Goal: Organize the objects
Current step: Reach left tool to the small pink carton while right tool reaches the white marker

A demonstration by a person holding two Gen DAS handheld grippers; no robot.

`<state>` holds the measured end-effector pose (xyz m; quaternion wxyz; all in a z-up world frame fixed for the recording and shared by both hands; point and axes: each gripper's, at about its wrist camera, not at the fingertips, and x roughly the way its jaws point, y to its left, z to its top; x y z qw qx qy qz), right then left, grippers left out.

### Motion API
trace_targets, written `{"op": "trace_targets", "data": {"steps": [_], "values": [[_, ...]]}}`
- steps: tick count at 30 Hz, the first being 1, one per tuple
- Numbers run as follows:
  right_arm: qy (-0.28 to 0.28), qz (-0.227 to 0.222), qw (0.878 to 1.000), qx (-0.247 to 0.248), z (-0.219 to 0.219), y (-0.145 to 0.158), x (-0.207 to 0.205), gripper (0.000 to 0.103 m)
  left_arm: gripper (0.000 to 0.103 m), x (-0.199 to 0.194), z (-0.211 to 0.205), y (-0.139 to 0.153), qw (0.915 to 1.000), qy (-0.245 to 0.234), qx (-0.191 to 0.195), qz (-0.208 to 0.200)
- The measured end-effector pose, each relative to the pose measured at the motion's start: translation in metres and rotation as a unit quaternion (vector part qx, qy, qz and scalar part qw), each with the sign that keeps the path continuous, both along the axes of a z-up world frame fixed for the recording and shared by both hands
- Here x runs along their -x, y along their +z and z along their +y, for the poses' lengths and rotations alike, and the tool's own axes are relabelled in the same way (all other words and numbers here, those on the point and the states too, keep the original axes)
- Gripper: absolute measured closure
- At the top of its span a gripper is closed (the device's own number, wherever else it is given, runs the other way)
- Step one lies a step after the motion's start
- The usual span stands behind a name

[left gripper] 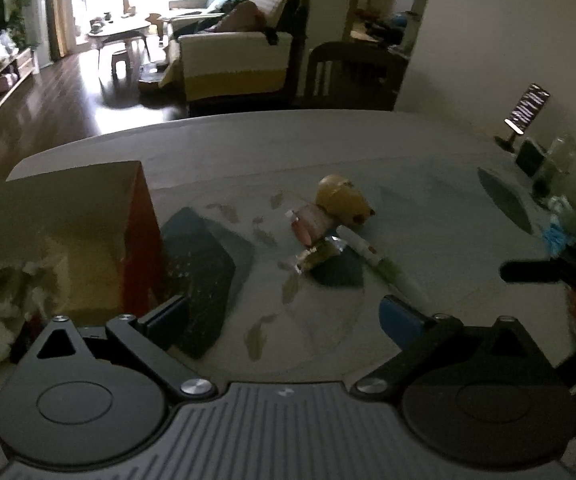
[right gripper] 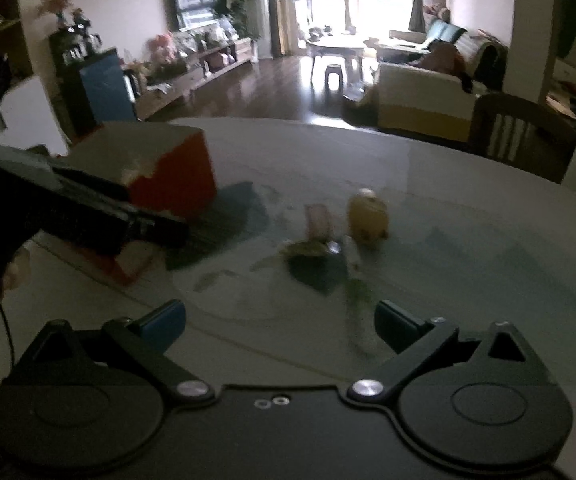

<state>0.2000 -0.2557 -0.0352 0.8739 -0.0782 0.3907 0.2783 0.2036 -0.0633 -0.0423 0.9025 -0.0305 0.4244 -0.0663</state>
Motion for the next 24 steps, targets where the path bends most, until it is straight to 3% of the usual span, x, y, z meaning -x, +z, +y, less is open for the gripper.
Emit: {"op": "trace_targets", "data": {"steps": [24], "values": [[-0.007, 0.018, 0.999, 0.042, -0.011, -0.053, -0.064, 0.014, 0.001, -0.141, -0.046, -0.063, 0.9931, 0.081, -0.035, 0.077]]}}
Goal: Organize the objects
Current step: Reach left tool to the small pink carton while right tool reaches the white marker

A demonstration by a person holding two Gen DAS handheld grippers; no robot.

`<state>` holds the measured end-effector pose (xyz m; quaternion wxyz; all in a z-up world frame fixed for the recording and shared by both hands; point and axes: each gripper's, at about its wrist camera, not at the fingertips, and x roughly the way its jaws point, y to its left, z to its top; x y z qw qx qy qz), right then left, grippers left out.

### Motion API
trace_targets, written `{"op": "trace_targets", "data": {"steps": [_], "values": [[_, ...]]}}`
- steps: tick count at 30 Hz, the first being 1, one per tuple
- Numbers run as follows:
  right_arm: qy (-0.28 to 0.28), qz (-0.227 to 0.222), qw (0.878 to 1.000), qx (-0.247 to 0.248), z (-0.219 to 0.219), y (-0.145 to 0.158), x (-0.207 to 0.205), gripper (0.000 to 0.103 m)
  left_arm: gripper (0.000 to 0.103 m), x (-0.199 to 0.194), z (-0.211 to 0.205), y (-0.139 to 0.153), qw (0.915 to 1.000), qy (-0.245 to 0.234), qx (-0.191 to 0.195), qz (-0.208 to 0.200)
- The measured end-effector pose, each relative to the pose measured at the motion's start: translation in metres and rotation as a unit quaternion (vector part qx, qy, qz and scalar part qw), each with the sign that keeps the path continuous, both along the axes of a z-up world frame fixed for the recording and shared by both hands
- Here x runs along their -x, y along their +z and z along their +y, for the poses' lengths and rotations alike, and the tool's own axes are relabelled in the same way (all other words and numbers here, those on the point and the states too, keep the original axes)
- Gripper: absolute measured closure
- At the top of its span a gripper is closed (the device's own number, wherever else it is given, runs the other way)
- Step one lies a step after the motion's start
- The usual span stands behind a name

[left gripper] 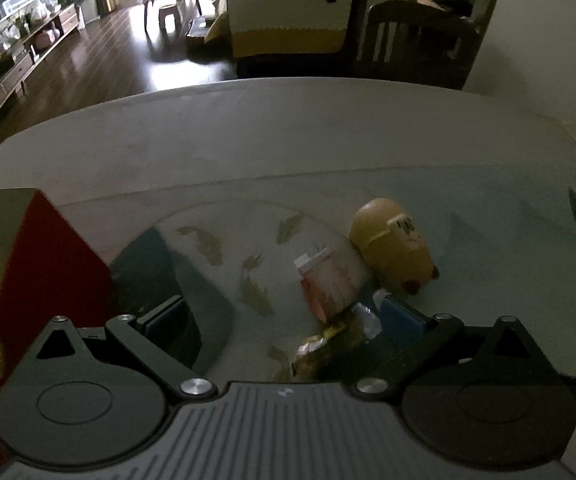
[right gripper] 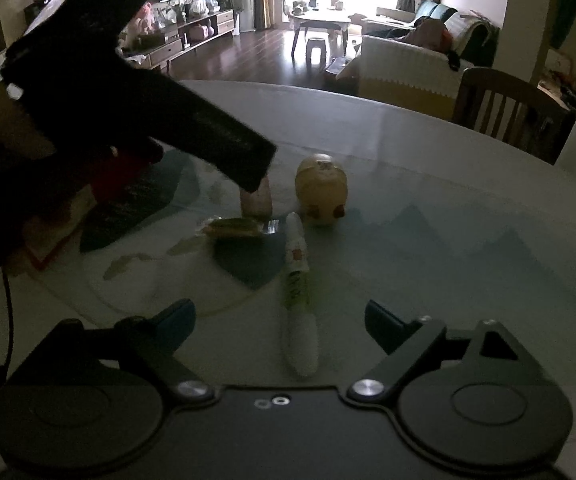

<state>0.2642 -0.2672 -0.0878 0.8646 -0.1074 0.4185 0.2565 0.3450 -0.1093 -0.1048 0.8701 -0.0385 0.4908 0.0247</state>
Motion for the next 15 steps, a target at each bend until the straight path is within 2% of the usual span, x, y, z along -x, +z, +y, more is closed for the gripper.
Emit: {"op": "trace_targets", "data": {"steps": [4, 15], "values": [[0.004, 0.007, 1.0, 0.002, 0.002, -0.008, -0.009, 0.02, 0.001, -0.015, -0.004, -0.011, 0.9999, 0.01, -0.009, 0.007], [0.003, 0.01, 1.0, 0.002, 0.008, -0.021, -0.022, 0.023, 0.001, -0.031, -0.01, -0.03, 0.9991, 0.035, -0.01, 0.023]]}}
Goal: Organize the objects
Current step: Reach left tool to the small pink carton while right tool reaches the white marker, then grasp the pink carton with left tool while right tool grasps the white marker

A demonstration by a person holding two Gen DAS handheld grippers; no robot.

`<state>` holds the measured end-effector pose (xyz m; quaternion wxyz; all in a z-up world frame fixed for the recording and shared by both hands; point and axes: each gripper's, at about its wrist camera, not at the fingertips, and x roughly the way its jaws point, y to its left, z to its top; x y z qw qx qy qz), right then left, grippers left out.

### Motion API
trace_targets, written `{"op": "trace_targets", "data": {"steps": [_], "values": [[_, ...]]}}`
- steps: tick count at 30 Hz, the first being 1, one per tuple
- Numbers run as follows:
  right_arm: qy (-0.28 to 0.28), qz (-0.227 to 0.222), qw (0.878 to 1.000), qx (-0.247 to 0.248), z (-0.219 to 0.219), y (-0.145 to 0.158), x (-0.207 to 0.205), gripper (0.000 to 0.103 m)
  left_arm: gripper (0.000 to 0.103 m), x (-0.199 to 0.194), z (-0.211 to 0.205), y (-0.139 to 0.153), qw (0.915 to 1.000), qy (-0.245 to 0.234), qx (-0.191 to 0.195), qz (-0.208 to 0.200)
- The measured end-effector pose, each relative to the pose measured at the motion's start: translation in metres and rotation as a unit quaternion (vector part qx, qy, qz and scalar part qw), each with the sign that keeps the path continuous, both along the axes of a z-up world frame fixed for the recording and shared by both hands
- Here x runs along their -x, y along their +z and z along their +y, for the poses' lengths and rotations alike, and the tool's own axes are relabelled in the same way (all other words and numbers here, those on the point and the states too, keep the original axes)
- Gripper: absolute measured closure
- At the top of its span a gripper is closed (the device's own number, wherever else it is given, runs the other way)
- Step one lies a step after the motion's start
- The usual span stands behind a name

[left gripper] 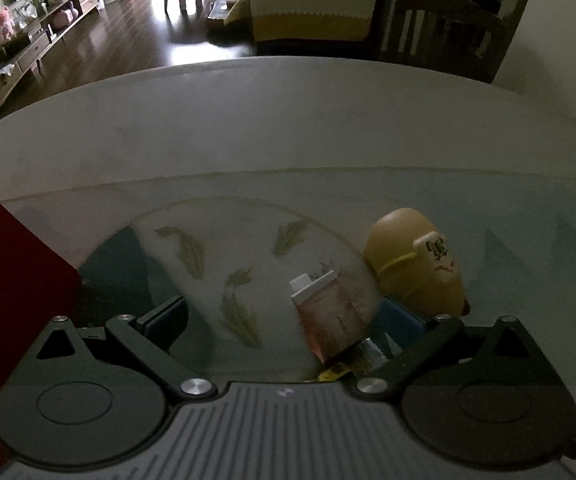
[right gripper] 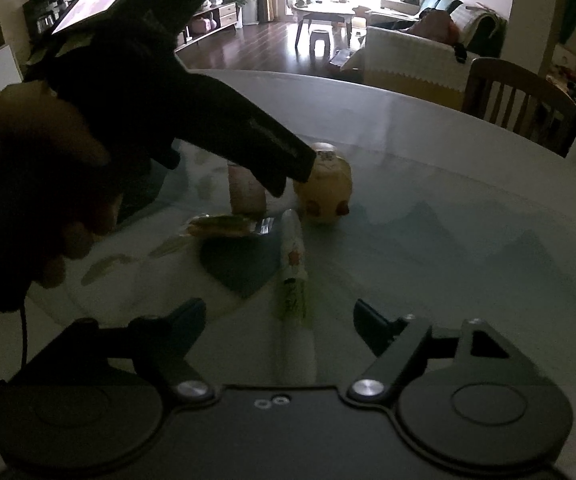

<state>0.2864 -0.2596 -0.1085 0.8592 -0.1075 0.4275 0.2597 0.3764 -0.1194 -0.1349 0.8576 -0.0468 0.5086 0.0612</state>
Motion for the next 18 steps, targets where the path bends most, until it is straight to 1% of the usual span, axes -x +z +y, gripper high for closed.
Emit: {"op": "trace_targets", "data": {"steps": [6, 13, 15, 17, 18], "values": [[-0.002, -0.004, 1.0, 0.016, 0.008, -0.009, -0.004, 0.03, 0.001, 0.0, -0.003, -0.008, 1.0, 0.008, -0.003, 0.001], [-0.007, -0.009, 0.999, 0.042, 0.016, -0.018, -0.01, 0.048, 0.002, 0.002, -0.004, -0.012, 0.9999, 0.002, 0.01, 0.002], [-0.012, -0.009, 0.999, 0.048, 0.017, -0.02, -0.013, 0.052, 0.005, 0.002, 0.0, -0.013, 0.9999, 0.0, 0.017, 0.003], [-0.015, -0.009, 0.999, 0.048, 0.018, -0.022, -0.015, 0.055, 0.009, 0.003, 0.0, -0.011, 0.9999, -0.003, 0.011, -0.001], [-0.016, -0.011, 0.999, 0.047, 0.019, -0.022, -0.016, 0.058, 0.011, 0.003, -0.001, -0.011, 0.9999, -0.006, 0.009, -0.002]]}}
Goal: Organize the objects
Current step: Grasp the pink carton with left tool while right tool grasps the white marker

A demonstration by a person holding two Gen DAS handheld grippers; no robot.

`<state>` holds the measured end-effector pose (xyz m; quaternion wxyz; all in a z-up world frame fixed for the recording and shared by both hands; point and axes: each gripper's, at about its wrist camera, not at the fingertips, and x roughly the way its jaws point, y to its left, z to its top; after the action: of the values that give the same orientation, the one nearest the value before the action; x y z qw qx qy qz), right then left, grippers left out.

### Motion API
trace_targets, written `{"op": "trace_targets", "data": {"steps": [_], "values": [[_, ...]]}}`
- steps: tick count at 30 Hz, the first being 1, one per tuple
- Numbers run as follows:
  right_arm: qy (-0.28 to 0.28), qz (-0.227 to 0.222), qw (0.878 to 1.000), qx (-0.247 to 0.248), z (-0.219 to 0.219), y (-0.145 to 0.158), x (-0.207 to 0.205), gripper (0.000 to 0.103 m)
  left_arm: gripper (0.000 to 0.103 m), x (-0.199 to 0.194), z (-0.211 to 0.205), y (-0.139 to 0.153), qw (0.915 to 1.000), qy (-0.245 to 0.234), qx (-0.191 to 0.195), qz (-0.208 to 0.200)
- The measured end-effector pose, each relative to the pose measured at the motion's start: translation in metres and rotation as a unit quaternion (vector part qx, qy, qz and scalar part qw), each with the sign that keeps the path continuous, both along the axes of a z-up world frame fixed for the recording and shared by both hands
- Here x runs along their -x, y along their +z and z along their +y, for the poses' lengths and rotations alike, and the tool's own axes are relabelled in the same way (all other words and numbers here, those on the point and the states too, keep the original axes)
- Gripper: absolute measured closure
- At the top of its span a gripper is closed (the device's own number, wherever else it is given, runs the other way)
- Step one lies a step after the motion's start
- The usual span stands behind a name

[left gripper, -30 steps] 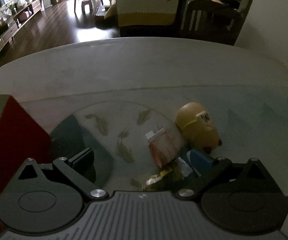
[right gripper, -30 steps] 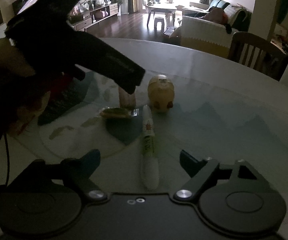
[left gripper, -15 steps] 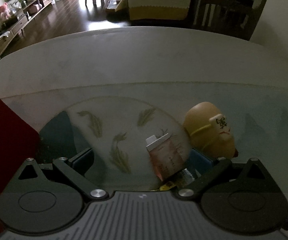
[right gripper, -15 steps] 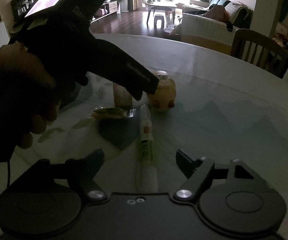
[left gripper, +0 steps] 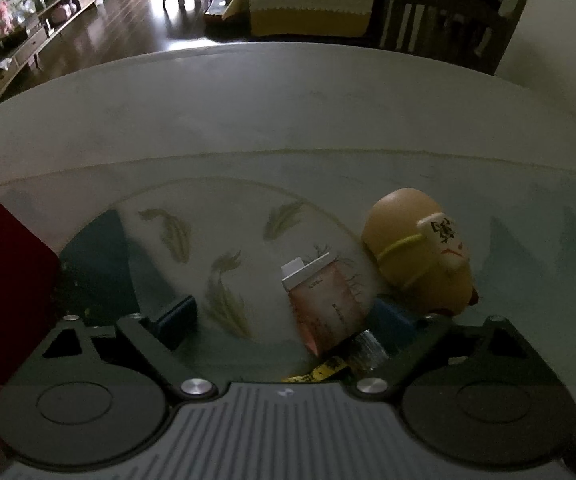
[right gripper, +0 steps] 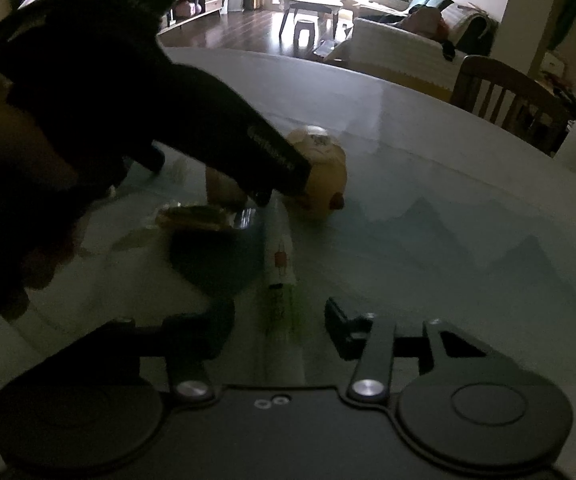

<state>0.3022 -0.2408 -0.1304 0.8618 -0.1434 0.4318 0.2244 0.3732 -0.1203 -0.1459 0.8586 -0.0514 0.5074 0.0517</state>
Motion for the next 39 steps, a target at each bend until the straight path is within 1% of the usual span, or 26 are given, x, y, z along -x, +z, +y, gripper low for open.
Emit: {"op": "trace_targets", "data": {"steps": [1, 2, 3, 5, 6, 7, 8, 10, 12, 13, 17, 20, 22, 25, 32, 36, 39], "values": [[-0.001, -0.002, 1.0, -0.001, 0.001, 0.0, -0.001, 0.062, 0.016, 0.001, -0.001, 0.0, 1.0, -0.002, -0.001, -0.002], [0.0, -0.003, 1.0, -0.001, 0.002, 0.0, -0.001, 0.065, 0.023, 0.001, 0.0, 0.001, 1.0, -0.004, -0.002, -0.005], [0.0, -0.003, 1.0, -0.001, 0.002, 0.0, -0.002, 0.07, 0.027, 0.002, -0.001, 0.002, 1.0, -0.005, -0.003, -0.008], [0.0, -0.002, 1.0, -0.004, 0.003, 0.0, -0.002, 0.076, 0.044, 0.004, -0.003, 0.004, 0.9999, -0.009, -0.005, -0.01], [-0.001, 0.0, 1.0, -0.007, 0.002, 0.0, -0.003, 0.082, 0.049, 0.006, -0.003, 0.005, 0.9999, -0.013, -0.004, -0.01], [-0.003, 0.0, 1.0, -0.008, 0.001, -0.001, -0.003, 0.087, 0.057, 0.007, -0.004, 0.006, 0.9998, -0.018, -0.002, -0.01], [-0.004, 0.001, 1.0, -0.01, 0.0, 0.0, -0.004, 0.087, 0.065, 0.008, -0.004, 0.007, 0.9997, -0.021, 0.001, -0.01], [-0.008, 0.007, 1.0, -0.017, -0.002, 0.0, -0.004, 0.087, 0.07, 0.009, -0.003, 0.01, 0.9996, -0.025, 0.004, -0.007], [-0.009, 0.012, 1.0, -0.026, -0.005, 0.0, -0.004, 0.087, 0.072, 0.011, -0.002, 0.012, 0.9994, -0.033, 0.005, -0.008], [-0.01, 0.014, 0.999, -0.029, -0.006, 0.001, -0.004, 0.087, 0.076, 0.011, -0.002, 0.013, 0.9992, -0.038, 0.002, -0.01], [-0.025, 0.019, 0.999, -0.043, -0.017, 0.005, 0.001, 0.087, 0.076, 0.017, -0.002, 0.016, 0.9984, -0.055, -0.001, -0.014], [-0.044, 0.038, 0.996, -0.064, -0.028, 0.007, 0.003, 0.087, 0.076, 0.023, -0.004, 0.018, 0.9977, -0.066, -0.004, -0.017], [-0.052, 0.047, 0.995, -0.077, -0.034, 0.01, 0.007, 0.087, 0.076, 0.023, -0.003, 0.019, 0.9974, -0.069, -0.004, -0.02], [-0.058, 0.047, 0.993, -0.087, -0.041, 0.018, 0.017, 0.087, 0.076, 0.031, 0.001, 0.023, 0.9972, -0.071, 0.001, -0.023], [-0.06, 0.045, 0.992, -0.104, -0.049, 0.04, 0.041, 0.087, 0.076, 0.055, 0.004, 0.045, 0.9963, -0.077, 0.022, -0.03], [-0.061, 0.041, 0.991, -0.111, -0.051, 0.055, 0.052, 0.087, 0.076, 0.077, 0.005, 0.06, 0.9941, -0.097, 0.026, -0.041], [-0.059, 0.033, 0.991, -0.114, -0.048, 0.068, 0.061, 0.087, 0.076, 0.094, 0.01, 0.072, 0.9929, -0.103, 0.038, -0.046]]}}
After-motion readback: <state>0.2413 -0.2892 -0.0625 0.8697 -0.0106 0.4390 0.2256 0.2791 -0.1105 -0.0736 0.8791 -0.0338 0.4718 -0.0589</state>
